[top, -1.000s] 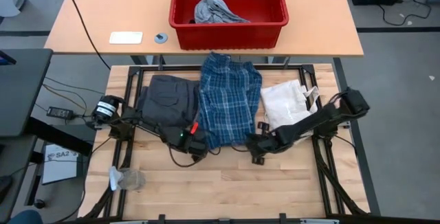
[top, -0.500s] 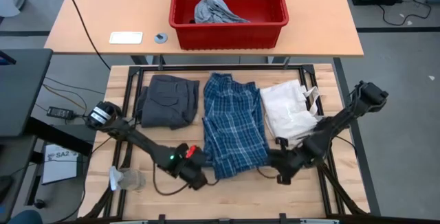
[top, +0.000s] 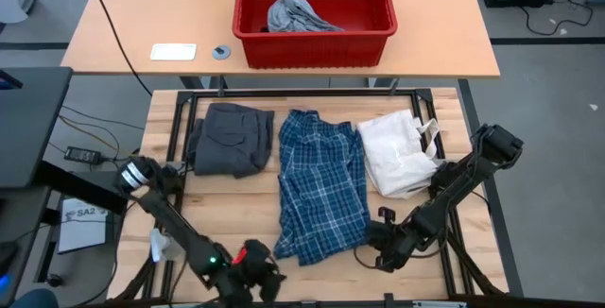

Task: Fold Laundry from Bin
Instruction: Fold the plaid pants

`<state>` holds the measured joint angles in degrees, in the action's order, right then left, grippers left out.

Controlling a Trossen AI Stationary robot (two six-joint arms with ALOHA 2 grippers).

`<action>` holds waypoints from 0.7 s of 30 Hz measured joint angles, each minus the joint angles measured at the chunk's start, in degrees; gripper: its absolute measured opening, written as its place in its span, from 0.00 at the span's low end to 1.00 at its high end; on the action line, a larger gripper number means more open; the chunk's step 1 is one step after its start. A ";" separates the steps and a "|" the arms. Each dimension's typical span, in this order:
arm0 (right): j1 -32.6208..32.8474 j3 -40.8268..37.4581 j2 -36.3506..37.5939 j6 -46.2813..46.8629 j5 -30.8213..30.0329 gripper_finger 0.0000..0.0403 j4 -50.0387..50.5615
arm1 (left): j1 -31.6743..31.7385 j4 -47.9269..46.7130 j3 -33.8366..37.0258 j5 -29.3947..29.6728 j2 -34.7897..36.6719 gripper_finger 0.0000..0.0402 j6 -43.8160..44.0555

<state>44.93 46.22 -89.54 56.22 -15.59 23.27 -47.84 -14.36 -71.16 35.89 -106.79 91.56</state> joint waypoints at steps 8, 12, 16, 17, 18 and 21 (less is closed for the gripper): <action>-0.11 0.02 -0.23 2.63 -1.26 0.02 -4.82 | 3.54 10.27 -0.02 0.71 -9.23 0.59 -5.00; -0.15 0.02 -0.23 4.26 -0.78 0.02 -4.72 | 5.07 7.62 0.02 -0.05 -10.60 0.59 -4.12; -0.34 0.02 -0.23 5.78 -0.42 0.02 -4.70 | 6.49 9.23 0.02 -0.17 -10.64 0.58 -8.40; -0.57 0.02 -0.23 5.78 -0.40 0.02 -4.68 | 6.75 10.27 0.02 -0.19 -10.64 0.57 -10.16; -0.82 0.02 -0.23 5.82 -0.28 0.02 -4.66 | 6.96 11.77 0.02 -0.25 -10.64 0.55 -12.22; -1.85 0.02 -0.23 6.25 -0.01 0.02 -4.68 | 7.62 14.81 -0.04 -3.01 -10.64 0.44 -16.72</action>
<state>43.07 46.24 -89.78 62.47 -15.59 18.59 -40.22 0.45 -71.20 32.88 -117.43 74.84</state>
